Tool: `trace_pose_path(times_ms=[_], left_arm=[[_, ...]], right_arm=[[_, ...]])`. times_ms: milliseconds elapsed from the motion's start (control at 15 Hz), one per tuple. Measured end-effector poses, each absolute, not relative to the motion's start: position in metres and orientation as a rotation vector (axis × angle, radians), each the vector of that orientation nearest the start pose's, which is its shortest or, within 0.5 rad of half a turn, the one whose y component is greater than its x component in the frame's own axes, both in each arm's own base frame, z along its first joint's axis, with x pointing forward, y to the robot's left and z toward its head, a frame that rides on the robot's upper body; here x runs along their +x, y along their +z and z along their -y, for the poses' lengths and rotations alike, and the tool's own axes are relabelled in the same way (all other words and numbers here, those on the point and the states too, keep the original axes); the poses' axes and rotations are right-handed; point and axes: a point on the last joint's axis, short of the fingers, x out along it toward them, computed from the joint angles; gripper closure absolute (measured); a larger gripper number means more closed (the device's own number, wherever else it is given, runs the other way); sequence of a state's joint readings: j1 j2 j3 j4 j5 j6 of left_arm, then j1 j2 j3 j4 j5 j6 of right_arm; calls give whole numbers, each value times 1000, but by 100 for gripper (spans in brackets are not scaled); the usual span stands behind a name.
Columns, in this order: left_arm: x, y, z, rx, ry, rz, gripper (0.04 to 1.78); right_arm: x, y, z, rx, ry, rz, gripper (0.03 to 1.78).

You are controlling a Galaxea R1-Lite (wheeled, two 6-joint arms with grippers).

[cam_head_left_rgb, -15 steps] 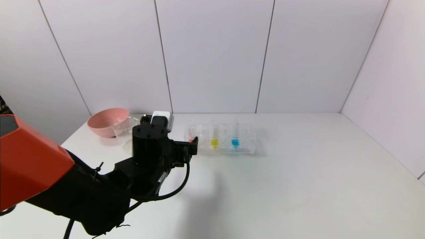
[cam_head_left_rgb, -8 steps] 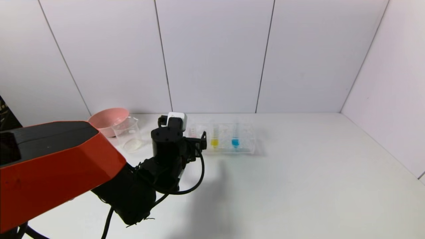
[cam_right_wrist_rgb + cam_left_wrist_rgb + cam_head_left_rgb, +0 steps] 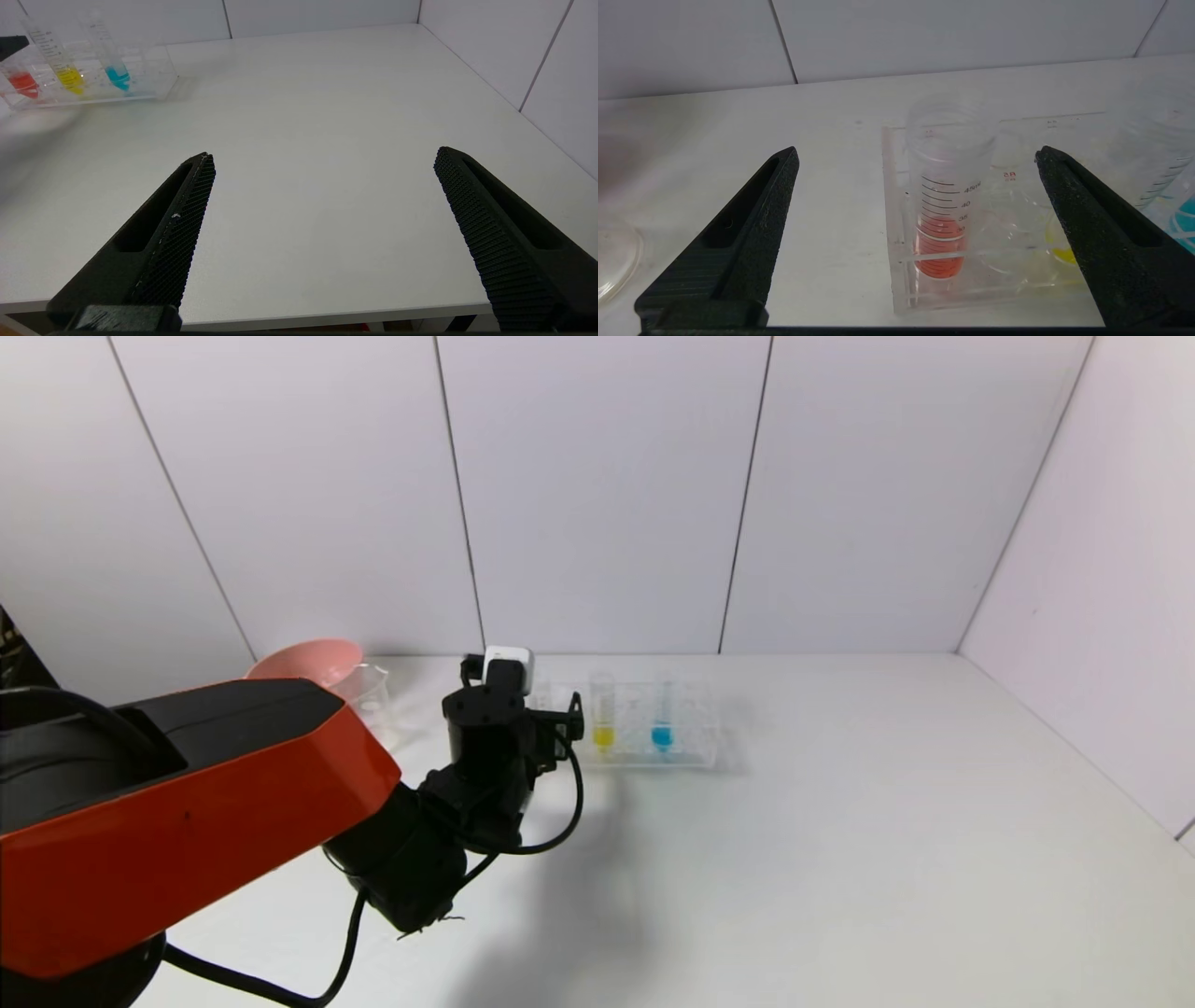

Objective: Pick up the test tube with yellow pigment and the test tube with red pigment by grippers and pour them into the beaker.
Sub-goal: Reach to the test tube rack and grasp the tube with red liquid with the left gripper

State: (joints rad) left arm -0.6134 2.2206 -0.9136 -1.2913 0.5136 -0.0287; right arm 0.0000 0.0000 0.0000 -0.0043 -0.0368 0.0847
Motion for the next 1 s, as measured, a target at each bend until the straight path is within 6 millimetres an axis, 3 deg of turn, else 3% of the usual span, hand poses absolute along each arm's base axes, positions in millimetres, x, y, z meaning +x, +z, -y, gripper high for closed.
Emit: trace_pose_path(times_ms=[267, 400, 600, 867, 1000], left_arm=[[336, 88, 222, -36, -97, 10, 8], [336, 85, 222, -35, -98, 7, 22], [334, 84, 223, -34, -103, 7, 62], [332, 84, 225, -34, -109, 7, 133], [332, 84, 225, -35, -111, 7, 139]], right_arm=[[-23, 76, 1, 85, -37, 6, 10], [-23, 76, 1, 85, -37, 6, 10], [-23, 76, 1, 85, -37, 6, 10], [-23, 76, 1, 85, -37, 6, 10], [-23, 76, 1, 85, -37, 6, 10]])
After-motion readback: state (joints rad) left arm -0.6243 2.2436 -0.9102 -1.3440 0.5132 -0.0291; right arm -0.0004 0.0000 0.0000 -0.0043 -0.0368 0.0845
